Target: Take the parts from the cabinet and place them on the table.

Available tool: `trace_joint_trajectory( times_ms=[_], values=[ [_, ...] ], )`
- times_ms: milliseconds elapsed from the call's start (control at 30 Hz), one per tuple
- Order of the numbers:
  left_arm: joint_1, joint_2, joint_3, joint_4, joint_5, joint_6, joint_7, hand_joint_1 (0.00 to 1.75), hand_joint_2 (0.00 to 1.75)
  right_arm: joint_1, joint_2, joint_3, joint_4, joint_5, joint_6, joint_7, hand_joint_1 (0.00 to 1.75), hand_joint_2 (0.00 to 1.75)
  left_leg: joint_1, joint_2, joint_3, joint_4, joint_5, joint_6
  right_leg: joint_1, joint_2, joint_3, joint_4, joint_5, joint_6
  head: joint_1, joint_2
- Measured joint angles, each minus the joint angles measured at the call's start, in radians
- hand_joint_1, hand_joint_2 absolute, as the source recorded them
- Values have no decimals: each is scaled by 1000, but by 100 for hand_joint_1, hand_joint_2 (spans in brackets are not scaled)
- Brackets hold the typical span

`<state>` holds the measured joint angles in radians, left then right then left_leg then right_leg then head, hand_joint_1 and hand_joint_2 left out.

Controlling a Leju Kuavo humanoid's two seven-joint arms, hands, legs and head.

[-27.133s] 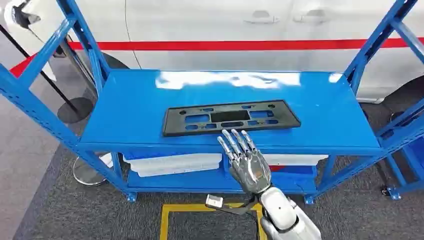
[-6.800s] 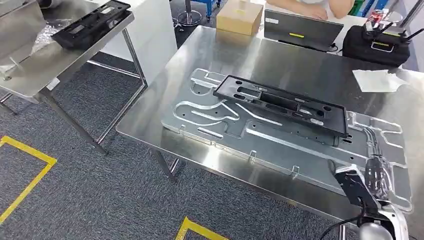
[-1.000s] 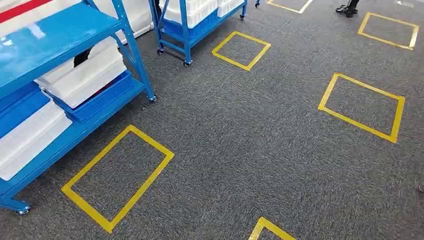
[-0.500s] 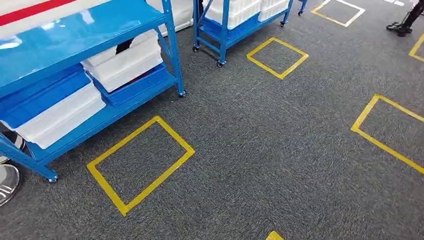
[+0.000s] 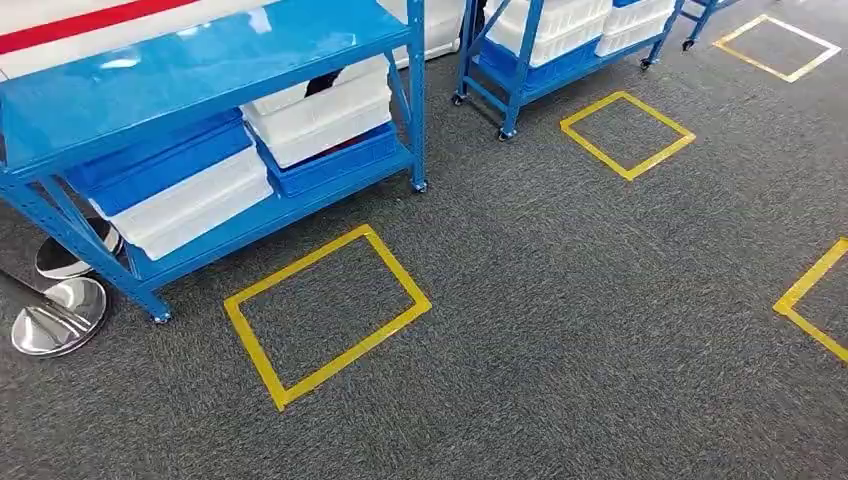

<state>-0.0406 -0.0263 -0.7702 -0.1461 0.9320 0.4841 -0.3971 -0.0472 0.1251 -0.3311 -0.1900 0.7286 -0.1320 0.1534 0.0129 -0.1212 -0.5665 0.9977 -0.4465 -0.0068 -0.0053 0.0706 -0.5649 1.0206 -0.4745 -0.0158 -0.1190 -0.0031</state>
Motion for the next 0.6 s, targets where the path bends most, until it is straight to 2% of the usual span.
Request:
trace_joint_trajectory(
  times_ms=[33, 67, 100, 133, 167, 200, 233, 267, 300, 333, 367, 400, 433, 500, 533, 567, 600],
  values=[
    [2, 0, 0, 0, 1, 0, 1, 0, 0, -3, 0, 0, 0, 3, 0, 1, 0, 0, -1, -13, -1, -3, 2, -8, -1, -12, 3, -6, 2, -3, 0, 0],
    [2, 2, 0, 0, 2, 1, 1, 0, 0, -3, 4, 0, 0, 4, 1, 1, 0, 0, -3, -7, -2, 4, -4, -11, -13, -29, 9, -19, 8, -10, 0, 0],
    [3, 2, 0, 0, 2, 1, 1, 0, 0, -1, 3, 0, 0, 6, 2, 3, 0, 0, -8, 47, -13, 30, -25, -14, -10, -41, 13, -23, 7, -17, 0, 0],
    [1, 1, 0, 0, 2, 1, 2, 0, 0, 1, 3, 0, 0, 7, 2, 3, 0, 0, -6, 79, -42, 89, -61, -16, -9, -54, 13, -23, 6, -23, 0, 0],
    [-2, 1, 0, 0, 4, 1, 2, 0, 0, 3, 3, -1, 0, 7, 2, 3, 0, 0, -4, 99, -83, 177, -106, -20, -6, -70, 14, -23, 5, -25, 0, 0],
    [-2, 1, 0, 0, 4, 1, 2, 0, 0, 3, 3, -1, 0, 8, 3, 3, 0, 0, -1, 106, -121, 260, -141, -24, -4, -85, 14, -23, 3, -26, -1, 0],
    [-1, 1, 0, 0, 5, 1, 2, 0, 0, 3, 3, -1, 0, 8, 4, 4, 0, 0, 1, 109, -144, 313, -153, -28, -4, -98, 14, -22, 2, -26, 0, 0],
    [1, 1, 0, 0, 6, 1, 2, 0, 0, 3, 3, -1, 0, 8, 5, 5, 0, 0, 2, 112, -143, 313, -141, -31, -4, -108, 15, -22, 1, -25, 0, 0],
    [2, 1, 0, 0, 8, 0, 2, 0, 0, 1, 3, -1, 0, 8, 6, 5, 0, 0, 3, 116, -119, 270, -111, -32, -4, -119, 18, -22, -1, -24, 0, 0],
    [4, 2, 0, 0, 11, -2, 2, 0, 0, 0, 3, -1, 0, 9, 6, 5, 0, 0, 4, 124, -74, 186, -67, -32, -4, -130, 21, -21, -3, -21, 0, 0],
    [4, 2, 0, 0, 12, -5, 1, 0, 0, 0, 4, -1, 0, 9, 6, 4, 0, 0, 3, 140, -18, 86, -24, -29, -4, -138, 26, -20, -7, -17, 0, 0],
    [3, 3, 0, 0, 16, -14, -4, 0, 0, 1, 4, -2, 0, -2, 8, -5, 0, 0, 2, 166, 22, 8, -12, -23, -3, -144, 30, -19, -11, -11, 0, 0],
    [2, 3, 1, 0, 23, -26, -11, 0, 0, 0, 4, -7, 0, -18, 10, -21, 0, 0, -7, 164, 30, -3, -18, -16, 4, -150, 27, -15, -15, -4, 0, 0],
    [10, 3, 2, 0, 27, -38, -18, 0, 0, -5, 4, -21, 0, -32, 13, -40, 0, 0, -8, 157, 16, -5, -22, -5, 2, -155, 33, -8, -10, 6, 0, 0],
    [14, 3, 2, 0, 29, -43, -19, 0, 0, -6, 4, -24, 0, -33, 16, -45, 0, 0, -6, 151, 21, -6, -25, 4, 0, -154, 30, 4, -2, 17, 0, 0],
    [14, 3, 2, 0, 30, -45, -20, 0, 0, -9, 4, -25, 0, -34, 18, -48, 0, 0, -5, 144, 37, -13, -35, 17, -3, -156, 30, 17, -7, 22, -1, 0],
    [13, 2, 2, 0, 30, -48, -23, 0, 0, -9, 4, -27, 0, -35, 18, -49, 0, 0, -3, 142, 42, -19, -35, 25, -9, -124, 16, 44, -20, 26, 0, 0]
  ],
)
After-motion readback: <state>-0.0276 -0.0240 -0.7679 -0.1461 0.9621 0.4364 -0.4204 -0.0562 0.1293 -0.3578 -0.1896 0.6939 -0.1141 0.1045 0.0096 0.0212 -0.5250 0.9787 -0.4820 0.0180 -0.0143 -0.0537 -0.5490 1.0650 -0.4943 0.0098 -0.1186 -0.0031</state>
